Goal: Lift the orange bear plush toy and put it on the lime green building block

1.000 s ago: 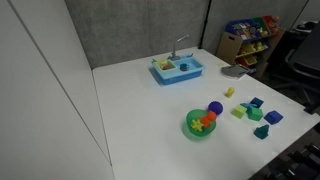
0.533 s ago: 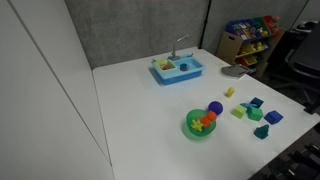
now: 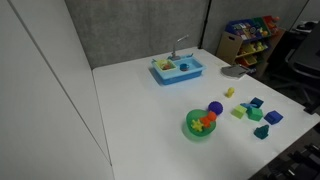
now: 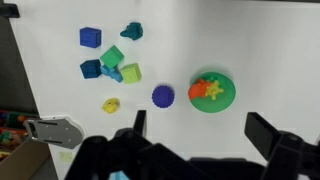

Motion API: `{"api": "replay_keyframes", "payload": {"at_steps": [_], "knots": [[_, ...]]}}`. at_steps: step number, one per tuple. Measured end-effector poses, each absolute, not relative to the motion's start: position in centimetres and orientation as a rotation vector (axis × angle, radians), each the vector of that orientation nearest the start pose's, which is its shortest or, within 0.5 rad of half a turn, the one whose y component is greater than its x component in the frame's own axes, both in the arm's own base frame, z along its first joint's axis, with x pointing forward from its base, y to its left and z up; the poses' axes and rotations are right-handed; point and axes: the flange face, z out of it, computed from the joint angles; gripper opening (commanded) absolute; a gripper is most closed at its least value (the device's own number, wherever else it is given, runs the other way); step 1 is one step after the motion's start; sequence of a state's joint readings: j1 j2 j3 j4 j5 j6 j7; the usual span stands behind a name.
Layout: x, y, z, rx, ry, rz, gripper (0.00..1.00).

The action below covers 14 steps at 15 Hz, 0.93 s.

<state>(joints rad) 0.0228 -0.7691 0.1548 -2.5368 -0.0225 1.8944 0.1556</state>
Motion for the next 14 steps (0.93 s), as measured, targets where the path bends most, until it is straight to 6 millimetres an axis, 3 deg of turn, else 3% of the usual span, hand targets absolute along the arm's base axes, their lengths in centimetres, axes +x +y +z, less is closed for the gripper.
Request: {"api": "replay_keyframes", "payload": {"at_steps": [3,6,14], "knots": [[35.7,6.5,51.7,-3.233,0.026,-0.201,1.00],[38.8,6.2,49.3,-3.217,0.033,-0.166,1.00],[45.5,4.8,39.5,-3.161,0.092,-0.069,1.00]]}}
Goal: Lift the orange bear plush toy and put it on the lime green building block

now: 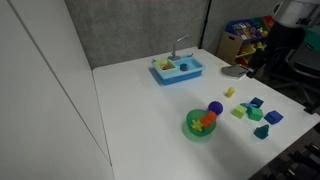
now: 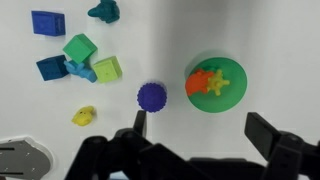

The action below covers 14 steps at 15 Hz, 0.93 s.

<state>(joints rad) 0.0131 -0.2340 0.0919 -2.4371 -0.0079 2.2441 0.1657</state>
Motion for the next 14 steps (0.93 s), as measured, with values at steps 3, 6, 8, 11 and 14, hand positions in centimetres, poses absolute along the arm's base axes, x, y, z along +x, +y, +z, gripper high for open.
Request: {"api": "replay_keyframes", "payload": {"at_steps": [3,6,8,11,14], "knots": [[47.2,4.5,35.6,-3.133,0.133,-0.014,1.00],[48.5,4.5,32.3,-3.109,0.170,0.056,1.00],[49.2,4.6,30.8,-3.090,0.191,0.101,1.00],[49.3,4.7,30.2,-3.089,0.191,0.119,1.00],[49.3,4.7,30.1,-3.089,0.191,0.120,1.00]]}}
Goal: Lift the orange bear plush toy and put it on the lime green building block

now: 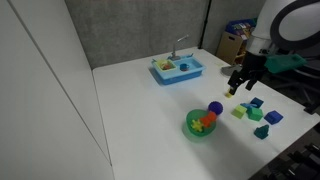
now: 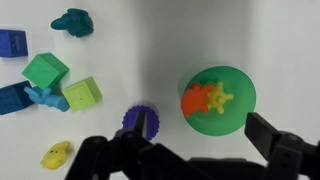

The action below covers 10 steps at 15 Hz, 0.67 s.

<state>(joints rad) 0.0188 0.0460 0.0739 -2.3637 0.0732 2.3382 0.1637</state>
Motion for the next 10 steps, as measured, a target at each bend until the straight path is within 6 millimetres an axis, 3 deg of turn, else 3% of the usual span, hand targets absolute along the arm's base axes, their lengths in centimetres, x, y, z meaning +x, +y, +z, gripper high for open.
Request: {"api": "replay_keyframes", "payload": {"at_steps": [4,10], "knots": [[49.3,5.1,28.1,-3.094,0.167,0.168,1.00],[50.2,6.0,22.3,-3.093,0.125,0.173,1.00]]}}
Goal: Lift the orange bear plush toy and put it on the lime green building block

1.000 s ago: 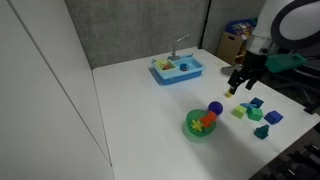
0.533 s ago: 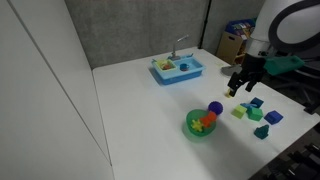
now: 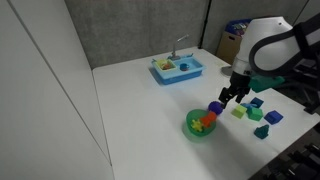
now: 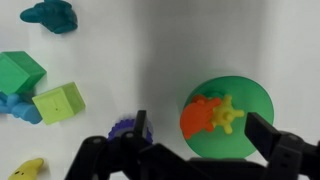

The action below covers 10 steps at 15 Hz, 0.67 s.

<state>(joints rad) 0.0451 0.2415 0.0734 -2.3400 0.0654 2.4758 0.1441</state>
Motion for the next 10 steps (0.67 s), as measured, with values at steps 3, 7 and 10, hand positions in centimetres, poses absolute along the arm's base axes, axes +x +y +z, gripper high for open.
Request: {"api": "replay_keyframes", "payload": {"at_steps": [3,7,10], "knots": [[51.2,6.3,19.9,-3.090,0.088,0.152,1.00],[52.7,6.8,17.5,-3.085,0.044,0.120,1.00],[53.5,7.3,16.2,-3.082,0.030,0.105,1.00]]}}
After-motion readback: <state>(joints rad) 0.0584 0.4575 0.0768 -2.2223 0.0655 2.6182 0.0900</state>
